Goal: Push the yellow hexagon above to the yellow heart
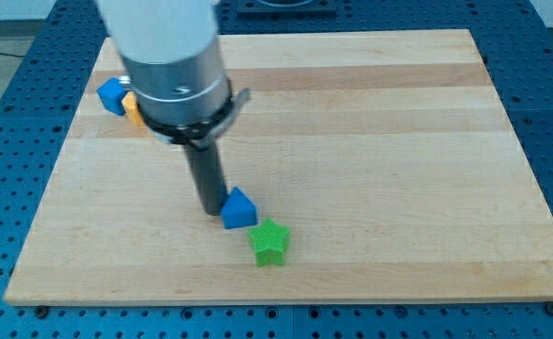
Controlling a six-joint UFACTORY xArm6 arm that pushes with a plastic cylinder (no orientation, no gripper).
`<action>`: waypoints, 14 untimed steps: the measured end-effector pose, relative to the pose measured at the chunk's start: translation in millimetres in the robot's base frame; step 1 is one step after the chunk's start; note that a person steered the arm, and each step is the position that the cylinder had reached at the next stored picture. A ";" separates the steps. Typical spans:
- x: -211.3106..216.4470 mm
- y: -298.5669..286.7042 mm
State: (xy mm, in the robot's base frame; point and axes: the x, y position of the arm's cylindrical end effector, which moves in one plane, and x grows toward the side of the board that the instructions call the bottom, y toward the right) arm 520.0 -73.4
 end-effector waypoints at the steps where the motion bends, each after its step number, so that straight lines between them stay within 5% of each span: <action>1: 1.1 8.3; 2: 1.1 6.8; 3: -50.1 -22.8; 4: -57.0 -115.8; 6: -159.1 -190.0; 9: -121.6 -11.4; 12: -76.9 -52.0; 14: -70.2 1.8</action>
State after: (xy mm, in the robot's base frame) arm 449.8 -71.6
